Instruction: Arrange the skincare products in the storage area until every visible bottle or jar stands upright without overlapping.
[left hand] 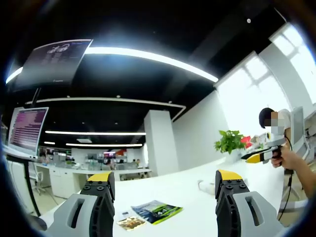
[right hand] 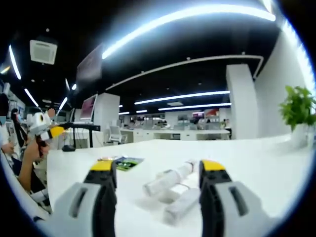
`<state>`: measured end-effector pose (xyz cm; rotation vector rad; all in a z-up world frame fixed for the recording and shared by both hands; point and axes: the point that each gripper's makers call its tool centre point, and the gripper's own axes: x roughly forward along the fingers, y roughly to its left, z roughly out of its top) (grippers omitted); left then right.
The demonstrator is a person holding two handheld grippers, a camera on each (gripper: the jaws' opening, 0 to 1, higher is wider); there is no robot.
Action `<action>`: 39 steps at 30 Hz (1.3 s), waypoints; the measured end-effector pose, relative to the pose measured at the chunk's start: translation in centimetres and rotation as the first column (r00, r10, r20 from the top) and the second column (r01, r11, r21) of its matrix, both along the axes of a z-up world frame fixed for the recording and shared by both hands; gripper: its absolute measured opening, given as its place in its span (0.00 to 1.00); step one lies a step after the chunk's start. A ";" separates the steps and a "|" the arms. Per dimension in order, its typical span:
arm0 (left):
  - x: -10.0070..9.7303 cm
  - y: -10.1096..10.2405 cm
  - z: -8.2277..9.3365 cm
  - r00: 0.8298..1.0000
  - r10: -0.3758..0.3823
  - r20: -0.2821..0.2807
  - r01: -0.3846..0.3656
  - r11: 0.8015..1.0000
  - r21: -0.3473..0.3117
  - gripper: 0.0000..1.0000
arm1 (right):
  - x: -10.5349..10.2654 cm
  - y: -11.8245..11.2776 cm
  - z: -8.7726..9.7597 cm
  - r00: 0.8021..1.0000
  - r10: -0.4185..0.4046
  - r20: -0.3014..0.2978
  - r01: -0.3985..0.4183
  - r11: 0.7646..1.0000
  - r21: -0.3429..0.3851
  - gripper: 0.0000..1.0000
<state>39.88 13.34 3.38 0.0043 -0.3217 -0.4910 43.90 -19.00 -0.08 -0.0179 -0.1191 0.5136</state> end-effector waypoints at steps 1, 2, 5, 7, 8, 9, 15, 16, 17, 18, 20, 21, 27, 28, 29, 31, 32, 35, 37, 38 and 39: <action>0.0 0.0 0.0 1.000 -0.001 0.000 0.001 1.000 0.000 0.86 | 0.0 0.0 -0.1 1.000 0.000 -0.003 0.000 1.000 -0.001 0.69; 0.0 -0.1 0.0 1.000 0.000 0.000 0.000 1.000 0.002 0.86 | 0.1 0.0 -0.2 1.000 0.000 -0.006 0.000 1.000 -0.003 0.69; 0.0 -0.1 -0.1 1.000 0.000 -0.001 0.000 1.000 0.007 0.86 | 0.2 0.0 -0.4 1.000 0.000 -0.015 0.000 1.000 -0.004 0.69; 0.0 -0.2 -0.1 1.000 -0.006 -0.002 0.006 1.000 0.007 0.86 | 0.3 0.0 -0.6 1.000 -0.002 -0.019 0.002 1.000 -0.012 0.69; 0.0 -0.2 -0.1 1.000 -0.009 -0.003 0.009 1.000 0.007 0.86 | 0.4 0.0 -0.7 1.000 -0.003 -0.020 0.003 1.000 -0.016 0.69; 0.0 -0.2 -0.1 1.000 -0.009 -0.003 0.009 1.000 0.007 0.86 | 0.4 0.1 -0.8 1.000 -0.004 -0.022 0.004 1.000 -0.018 0.69; 0.0 -0.3 -0.2 1.000 -0.012 -0.005 0.012 1.000 0.010 0.86 | 0.7 0.1 -1.3 0.999 -0.003 -0.039 0.002 1.000 -0.031 0.69; 0.0 -0.3 -0.2 1.000 -0.011 -0.005 0.011 1.000 0.011 0.86 | 0.7 0.1 -1.4 0.999 -0.003 -0.042 0.002 1.000 -0.031 0.69; 0.0 -0.2 -0.2 1.000 -0.010 -0.005 0.010 1.000 0.011 0.86 | 0.8 0.1 -1.5 0.999 -0.004 -0.046 0.003 0.999 -0.034 0.69; 0.0 -0.2 -0.2 1.000 -0.010 -0.005 0.010 1.000 0.010 0.86 | 0.8 0.1 -1.6 0.999 -0.006 -0.048 0.004 0.999 -0.036 0.68; 0.0 -0.2 -0.1 1.000 -0.010 -0.004 0.010 1.000 0.010 0.86 | 1.1 -0.1 -1.8 0.998 -0.022 -0.055 0.020 0.999 -0.037 0.63; -0.1 -0.2 -0.1 1.000 -0.010 -0.004 0.010 1.000 0.011 0.86 | 1.4 -0.4 -1.9 0.997 -0.047 -0.064 0.046 0.999 -0.030 0.59; 0.0 -0.4 -0.2 1.000 -0.011 -0.006 0.011 1.000 0.015 0.86 | 1.9 -0.8 -3.0 0.993 -0.067 -0.100 0.063 0.997 -0.041 0.56; 0.0 -0.3 -0.2 1.000 -0.011 -0.006 0.011 1.000 0.015 0.86 | 2.0 -0.8 -3.2 0.992 -0.070 -0.105 0.065 0.997 -0.047 0.56; 0.0 -0.3 -0.2 1.000 -0.011 -0.006 0.011 1.000 0.014 0.86 | 2.1 -0.8 -3.4 0.991 -0.073 -0.111 0.067 0.996 -0.055 0.56; 0.0 -0.3 -0.2 1.000 -0.010 -0.006 0.010 1.000 0.014 0.86 | 2.2 -0.8 -3.7 0.990 -0.081 -0.119 0.072 0.995 -0.071 0.57; 0.0 -0.3 -0.2 1.000 -0.009 -0.006 0.009 1.000 0.015 0.86 | 2.3 -0.8 -3.9 0.989 -0.085 -0.124 0.075 0.994 -0.081 0.57; 0.0 -0.3 -0.2 1.000 -0.011 -0.005 0.011 1.000 0.014 0.86 | 2.2 -0.5 -4.8 0.984 -0.085 -0.154 0.064 0.988 -0.137 0.58; 0.0 -0.4 -0.2 1.000 -0.012 -0.006 0.012 1.000 0.015 0.86 | 2.3 -0.3 -5.0 0.984 -0.084 -0.158 0.062 0.988 -0.143 0.57; 0.0 -0.4 -0.3 1.000 -0.013 -0.006 0.013 1.000 0.016 0.86 | 2.3 -0.3 -5.1 0.984 -0.085 -0.159 0.062 0.988 -0.144 0.57; 0.0 -0.4 -0.3 1.000 -0.013 -0.008 0.013 1.000 0.017 0.86 | 2.4 -0.3 -5.2 0.983 -0.086 -0.161 0.062 0.987 -0.147 0.57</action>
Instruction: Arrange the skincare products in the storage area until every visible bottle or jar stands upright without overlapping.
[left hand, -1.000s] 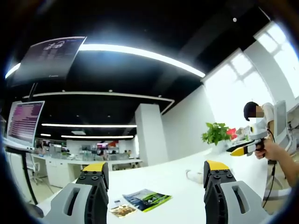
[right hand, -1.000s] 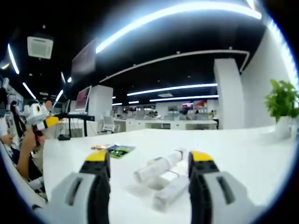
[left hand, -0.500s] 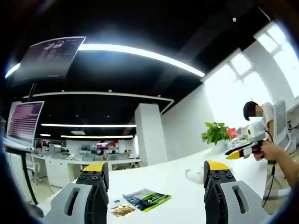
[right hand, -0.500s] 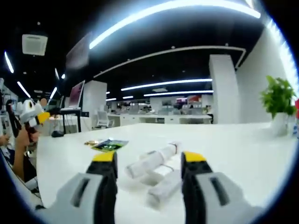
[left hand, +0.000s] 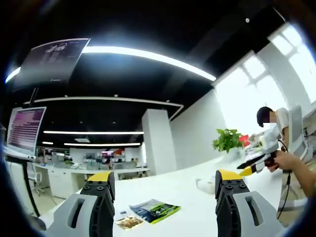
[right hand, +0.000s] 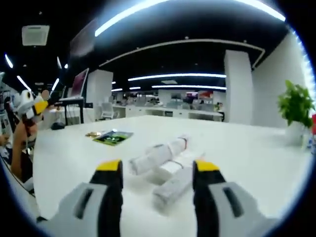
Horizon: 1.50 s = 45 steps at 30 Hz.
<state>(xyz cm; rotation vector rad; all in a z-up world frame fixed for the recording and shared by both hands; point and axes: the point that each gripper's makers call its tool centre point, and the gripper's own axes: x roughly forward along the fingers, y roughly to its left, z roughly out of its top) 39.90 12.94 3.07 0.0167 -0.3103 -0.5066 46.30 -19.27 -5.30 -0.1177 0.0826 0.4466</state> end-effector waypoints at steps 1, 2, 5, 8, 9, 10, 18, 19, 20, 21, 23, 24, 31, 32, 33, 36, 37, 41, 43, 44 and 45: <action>0.0 0.0 0.0 1.000 0.000 0.000 0.000 1.000 0.001 0.86 | 0.1 0.0 -0.2 1.000 -0.001 -0.007 0.001 1.000 -0.004 0.57; 0.0 0.0 0.0 1.000 0.000 0.000 0.000 1.000 0.002 0.86 | 0.1 -0.1 -0.3 1.000 -0.002 -0.013 0.002 1.000 -0.007 0.58; 0.0 0.0 0.1 1.000 -0.001 0.003 0.001 1.000 0.000 0.86 | 0.2 -0.1 -0.6 1.000 0.001 -0.025 -0.001 1.000 -0.002 0.58; 0.0 0.0 0.1 1.000 0.000 0.003 0.000 1.000 -0.001 0.86 | 0.1 0.1 -0.6 1.000 0.013 -0.028 -0.013 1.000 0.013 0.58; 0.0 0.0 0.1 1.000 0.000 0.002 0.000 1.000 -0.001 0.86 | 0.1 0.1 -0.7 1.000 0.013 -0.029 -0.012 1.000 0.013 0.58; 0.0 0.0 0.0 1.000 0.001 0.002 -0.001 1.000 0.000 0.86 | 0.2 0.0 -0.7 1.000 0.008 -0.028 -0.008 1.000 0.008 0.58; 0.1 0.0 0.0 1.000 -0.001 -0.001 0.001 1.000 0.002 0.86 | 0.9 -0.9 -1.6 0.999 -0.020 -0.049 0.020 1.000 -0.002 0.60; 0.1 0.0 -0.1 1.000 -0.001 -0.002 0.001 1.000 0.003 0.86 | 1.0 -0.9 -1.8 0.998 -0.019 -0.054 0.019 1.000 -0.002 0.60; 0.1 0.0 0.0 1.000 -0.001 -0.002 0.001 1.000 0.002 0.86 | 1.2 -1.0 -2.0 0.998 -0.018 -0.059 0.018 1.000 -0.001 0.60; 0.1 0.0 0.0 1.000 -0.002 -0.002 0.002 1.000 0.002 0.86 | 1.3 -1.1 -2.3 0.998 -0.014 -0.067 0.015 1.000 0.007 0.60; 0.1 0.0 -0.1 1.000 -0.002 -0.002 0.002 1.000 0.001 0.86 | 1.6 -1.4 -2.6 0.997 -0.011 -0.080 0.013 0.999 0.030 0.60; 0.2 0.0 -0.1 1.000 -0.001 -0.003 0.001 1.000 0.002 0.86 | 1.6 -1.5 -2.4 0.997 -0.014 -0.073 0.017 0.999 0.044 0.60; 0.3 -0.1 -0.3 1.000 -0.003 -0.007 0.003 1.000 0.004 0.85 | 2.1 -2.8 -2.1 0.998 -0.039 -0.058 0.044 0.996 0.081 0.60; 0.3 -0.1 -0.3 1.000 -0.002 -0.007 0.002 1.000 0.006 0.85 | 2.1 -2.7 -2.1 0.998 -0.036 -0.056 0.041 0.996 0.084 0.60; 0.3 -0.1 -0.3 1.000 -0.003 -0.007 0.003 1.000 0.006 0.85 | 2.1 -2.7 -2.1 0.998 -0.035 -0.056 0.040 0.996 0.085 0.60; 0.2 -0.2 -0.3 1.000 -0.005 -0.006 0.005 1.000 0.005 0.85 | 2.2 -2.5 -2.7 0.996 -0.050 -0.072 0.052 0.998 0.030 0.59; 0.2 -0.2 -0.3 1.000 -0.004 -0.006 0.004 1.000 0.007 0.85 | 2.2 -2.3 -3.0 0.996 -0.049 -0.076 0.049 0.999 0.001 0.59; 0.2 -0.3 -0.4 1.000 -0.003 -0.008 0.003 1.000 0.011 0.85 | 2.4 -2.3 -3.2 0.995 -0.051 -0.081 0.050 0.999 -0.012 0.61; 0.2 -0.4 -0.4 1.000 -0.006 -0.008 0.006 1.000 0.012 0.85 | 2.4 -2.3 -3.1 0.995 -0.055 -0.079 0.054 0.998 -0.008 0.61; 0.2 -0.4 -0.4 1.000 -0.005 -0.007 0.005 1.000 0.015 0.85 | 2.4 -2.4 -3.1 0.995 -0.056 -0.078 0.055 0.998 -0.008 0.62; 0.1 -0.4 -0.4 1.000 -0.005 -0.006 0.005 1.000 0.017 0.85 | 2.4 -2.4 -3.1 0.995 -0.056 -0.078 0.056 0.998 -0.007 0.62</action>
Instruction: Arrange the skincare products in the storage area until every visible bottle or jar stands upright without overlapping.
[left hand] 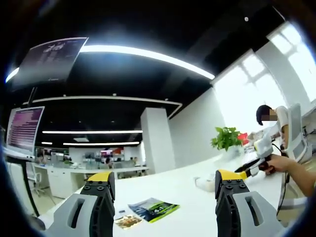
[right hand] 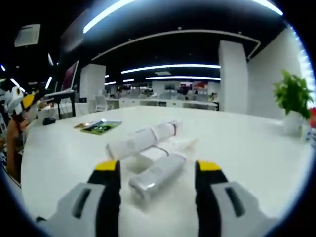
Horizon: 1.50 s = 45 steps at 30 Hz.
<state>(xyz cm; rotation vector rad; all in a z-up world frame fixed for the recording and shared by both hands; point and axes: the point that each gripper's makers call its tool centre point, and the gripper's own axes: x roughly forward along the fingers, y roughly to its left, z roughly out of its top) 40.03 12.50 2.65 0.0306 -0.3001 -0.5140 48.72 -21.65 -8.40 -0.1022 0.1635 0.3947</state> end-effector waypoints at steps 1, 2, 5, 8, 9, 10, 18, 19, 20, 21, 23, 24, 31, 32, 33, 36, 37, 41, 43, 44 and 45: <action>-0.1 0.0 0.0 1.000 0.000 0.001 0.000 1.000 0.001 0.85 | 0.0 0.0 0.0 1.000 -0.002 -0.001 0.002 1.000 0.001 0.63; -0.1 0.0 0.0 1.000 -0.001 0.001 0.001 1.000 0.001 0.85 | 0.1 0.0 0.0 1.000 -0.002 0.000 0.002 1.000 -0.002 0.63; -0.1 0.1 0.1 1.000 0.002 0.004 -0.002 1.000 -0.001 0.85 | 0.0 0.2 -0.1 1.000 0.005 -0.005 -0.005 1.000 -0.007 0.62; -0.1 0.1 0.2 1.000 0.004 0.004 -0.004 1.000 -0.002 0.85 | 0.1 0.3 -0.3 1.000 0.003 -0.008 -0.003 1.000 -0.028 0.62; -0.1 0.1 0.2 1.000 0.004 0.004 -0.004 1.000 -0.001 0.85 | 0.2 0.3 -0.4 1.000 0.003 -0.009 -0.004 0.999 -0.035 0.62; -0.1 0.0 0.1 1.000 0.003 0.004 -0.003 1.000 -0.001 0.85 | 0.1 0.4 -0.4 1.000 0.003 -0.010 -0.004 0.999 -0.040 0.62; -0.1 -0.2 0.0 1.000 -0.002 0.000 0.002 1.000 0.005 0.85 | 0.1 0.3 -0.7 1.000 -0.008 -0.020 0.007 0.998 -0.068 0.61; -0.1 -0.2 0.0 1.000 -0.002 0.000 0.002 1.000 0.005 0.85 | 0.1 0.3 -0.8 1.000 -0.010 -0.022 0.009 0.997 -0.071 0.60; -0.1 -0.2 0.0 1.000 -0.002 0.000 0.002 1.000 0.005 0.85 | 0.1 0.2 -0.8 1.000 -0.015 -0.023 0.013 0.997 -0.078 0.60; -0.1 -0.2 0.0 1.000 -0.002 0.000 0.002 1.000 0.004 0.85 | 0.2 0.1 -0.9 0.999 -0.023 -0.024 0.021 0.996 -0.088 0.60; -0.1 -0.2 0.0 1.000 -0.001 0.001 0.001 1.000 0.004 0.85 | 0.2 -0.2 -1.0 0.999 -0.033 -0.024 0.031 0.994 -0.106 0.60; -0.2 -0.2 0.0 1.000 -0.001 0.001 0.001 1.000 0.004 0.85 | 0.1 -0.2 -1.0 0.999 -0.036 -0.024 0.033 0.993 -0.109 0.60; -0.2 -0.3 0.0 1.000 -0.002 0.000 0.002 1.000 0.007 0.85 | 0.0 -0.8 -1.0 0.998 -0.051 -0.026 0.048 0.993 -0.111 0.59; -0.2 -0.3 0.0 1.000 -0.002 0.000 0.002 1.000 0.007 0.85 | 0.0 -0.8 -1.0 0.998 -0.052 -0.026 0.049 0.993 -0.111 0.58; -0.2 -0.3 0.0 1.000 -0.003 0.000 0.003 1.000 0.007 0.85 | 0.1 -0.8 -1.0 0.998 -0.052 -0.026 0.048 0.993 -0.110 0.58; -0.3 -0.3 0.0 1.000 -0.003 0.000 0.003 1.000 0.007 0.85 | 0.1 -1.0 -1.1 0.998 -0.055 -0.028 0.052 0.992 -0.114 0.58; -0.3 -0.3 0.0 1.000 -0.003 0.001 0.003 1.000 0.007 0.85 | 0.1 -1.2 -1.1 0.998 -0.060 -0.028 0.056 0.991 -0.118 0.57; -0.3 -0.3 0.0 1.000 -0.003 0.000 0.003 1.000 0.008 0.85 | 0.0 -2.0 -1.1 0.996 -0.080 -0.036 0.075 0.990 -0.118 0.56; -0.3 -0.3 0.0 1.000 -0.004 0.000 0.004 1.000 0.009 0.85 | 0.0 -2.2 -1.2 0.995 -0.088 -0.040 0.082 0.989 -0.122 0.56; -0.3 -0.3 0.0 1.000 -0.003 0.000 0.003 1.000 0.009 0.85 | 0.0 -2.3 -1.3 0.995 -0.090 -0.045 0.084 0.989 -0.126 0.55; -0.3 -0.2 0.0 1.000 -0.003 0.000 0.003 1.000 0.008 0.85 | -0.1 -2.4 -1.4 0.995 -0.089 -0.051 0.081 0.988 -0.133 0.54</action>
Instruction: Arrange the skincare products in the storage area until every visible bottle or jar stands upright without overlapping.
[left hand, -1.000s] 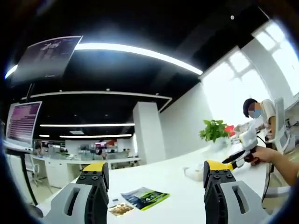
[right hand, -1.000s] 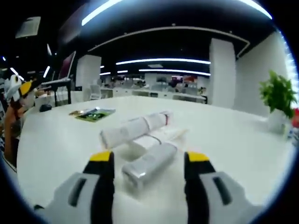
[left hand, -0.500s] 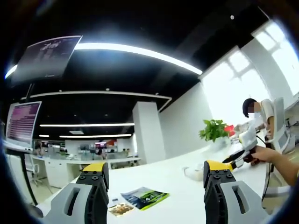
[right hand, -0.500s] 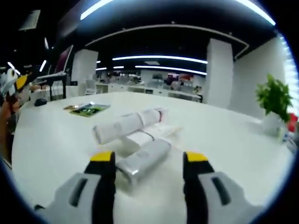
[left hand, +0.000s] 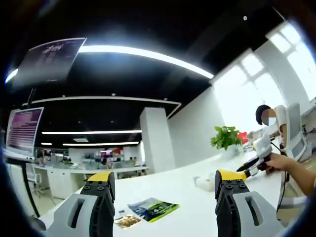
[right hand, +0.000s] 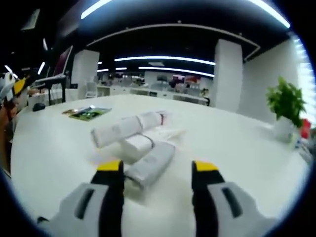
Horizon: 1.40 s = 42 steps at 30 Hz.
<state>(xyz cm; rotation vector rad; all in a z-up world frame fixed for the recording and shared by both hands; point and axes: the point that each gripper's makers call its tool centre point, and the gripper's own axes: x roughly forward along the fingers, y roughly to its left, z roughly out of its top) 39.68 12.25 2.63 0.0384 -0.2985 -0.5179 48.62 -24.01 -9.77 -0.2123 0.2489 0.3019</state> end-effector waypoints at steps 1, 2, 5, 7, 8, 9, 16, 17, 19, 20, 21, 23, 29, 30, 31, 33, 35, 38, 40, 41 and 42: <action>0.0 0.0 0.0 1.000 0.000 0.000 0.000 1.000 0.000 0.85 | -0.1 0.0 -0.1 1.000 0.008 -0.008 -0.008 1.000 -0.010 0.52; 0.0 0.0 0.0 1.000 0.000 0.000 0.000 1.000 -0.001 0.85 | -0.1 0.1 -0.3 1.000 0.014 -0.015 -0.014 1.000 -0.013 0.50; 0.1 0.1 0.0 1.000 0.002 -0.002 -0.002 1.000 0.001 0.85 | -0.1 -0.1 -0.4 1.000 0.016 -0.022 -0.016 1.000 -0.008 0.49; 0.1 0.0 -0.1 1.000 0.001 -0.003 -0.001 1.000 0.002 0.85 | -0.1 -0.3 -0.4 1.000 0.017 -0.024 -0.017 1.000 -0.014 0.49; 0.1 0.0 -0.1 1.000 0.001 -0.003 -0.001 1.000 0.002 0.85 | -0.1 -0.3 -0.5 0.999 0.019 -0.028 -0.020 1.000 -0.017 0.48; 0.1 0.0 -0.1 1.000 0.000 -0.003 0.000 1.000 0.003 0.85 | -0.2 -0.4 -0.5 0.999 0.021 -0.030 -0.022 1.000 -0.016 0.47; 0.1 0.0 -0.2 1.000 -0.001 -0.004 0.001 1.000 0.005 0.85 | -0.3 -0.5 -0.8 0.998 0.035 -0.050 -0.035 0.999 -0.012 0.40; 0.1 0.0 -0.2 1.000 -0.001 -0.003 0.001 1.000 0.005 0.85 | -0.3 -0.4 -0.8 0.998 0.037 -0.048 -0.038 0.999 -0.008 0.40; 0.1 0.0 -0.2 1.000 0.000 -0.004 0.000 1.000 0.005 0.85 | -0.2 -0.4 -0.7 0.998 0.040 -0.045 -0.040 0.999 0.005 0.38; 0.2 0.0 -0.2 1.000 -0.001 -0.004 0.001 1.000 0.006 0.85 | -0.2 -0.4 -0.6 0.998 0.039 -0.041 -0.038 0.999 0.016 0.38; 0.2 0.0 -0.2 1.000 -0.002 -0.005 0.002 1.000 0.006 0.85 | -0.2 -0.4 -0.5 0.999 0.035 -0.037 -0.034 0.999 0.024 0.38; 0.2 0.0 -0.3 1.000 -0.001 -0.007 0.001 1.000 0.006 0.85 | -0.2 -0.4 -0.5 0.999 0.031 -0.035 -0.030 0.999 0.022 0.38; 0.2 -0.1 -0.2 1.000 -0.004 -0.003 0.004 1.000 0.006 0.85 | -0.2 -0.4 -0.8 0.998 0.029 -0.049 -0.028 1.000 0.004 0.37; 0.2 0.0 -0.2 1.000 -0.004 -0.004 0.004 1.000 0.007 0.85 | -0.1 -0.4 -0.9 0.998 0.025 -0.051 -0.025 1.000 0.002 0.38; 0.2 0.0 -0.2 1.000 -0.003 -0.004 0.003 1.000 0.008 0.85 | -0.2 -0.4 -1.0 0.998 0.024 -0.054 -0.024 1.000 -0.003 0.39; 0.3 0.0 -0.3 1.000 -0.002 -0.005 0.002 1.000 0.009 0.85 | -0.2 -0.3 -1.2 0.998 0.024 -0.058 -0.025 0.999 -0.024 0.40; 0.3 0.0 -0.3 1.000 -0.003 -0.007 0.003 1.000 0.010 0.85 | -0.2 -0.4 -1.0 0.999 0.022 -0.049 -0.023 0.999 -0.028 0.42; 0.3 -0.2 -0.3 1.000 -0.004 -0.003 0.004 1.000 0.016 0.85 | -0.1 -0.5 -1.0 0.999 0.022 -0.050 -0.023 0.999 -0.022 0.46; 0.2 -0.3 -0.3 1.000 -0.006 -0.002 0.006 1.000 0.017 0.85 | -0.1 -0.4 -0.9 0.998 0.027 -0.050 -0.028 0.999 -0.021 0.48; 0.2 -0.3 -0.3 1.000 -0.007 -0.003 0.007 1.000 0.017 0.85 | -0.1 -0.4 -0.9 0.998 0.027 -0.048 -0.028 0.999 -0.021 0.49; 0.2 -0.3 -0.4 1.000 -0.007 -0.004 0.007 1.000 0.017 0.85 | -0.1 -0.5 -0.9 0.998 0.027 -0.048 -0.028 0.999 -0.020 0.51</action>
